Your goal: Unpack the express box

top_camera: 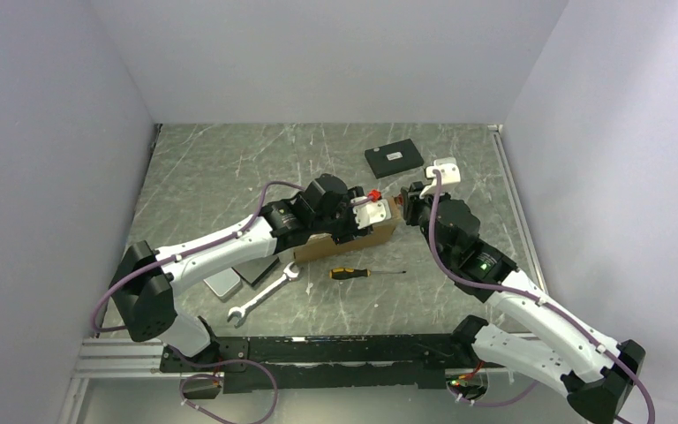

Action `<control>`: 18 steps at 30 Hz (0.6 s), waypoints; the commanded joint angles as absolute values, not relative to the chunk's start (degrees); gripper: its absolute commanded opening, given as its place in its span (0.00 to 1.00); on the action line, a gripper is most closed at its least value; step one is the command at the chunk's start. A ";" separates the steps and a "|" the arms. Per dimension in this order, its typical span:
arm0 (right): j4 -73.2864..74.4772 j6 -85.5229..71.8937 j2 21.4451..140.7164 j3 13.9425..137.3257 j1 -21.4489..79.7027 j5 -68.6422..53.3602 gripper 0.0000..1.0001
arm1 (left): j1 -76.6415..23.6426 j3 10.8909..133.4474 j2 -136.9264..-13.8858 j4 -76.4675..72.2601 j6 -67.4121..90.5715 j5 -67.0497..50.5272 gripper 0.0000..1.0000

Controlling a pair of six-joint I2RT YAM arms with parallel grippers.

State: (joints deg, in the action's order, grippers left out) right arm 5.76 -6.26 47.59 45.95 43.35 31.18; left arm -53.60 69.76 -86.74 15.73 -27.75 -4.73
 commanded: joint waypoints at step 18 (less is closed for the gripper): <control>19.99 -12.08 44.62 51.76 43.33 29.18 0.00 | -53.21 72.79 -90.68 19.00 -23.55 -0.22 0.52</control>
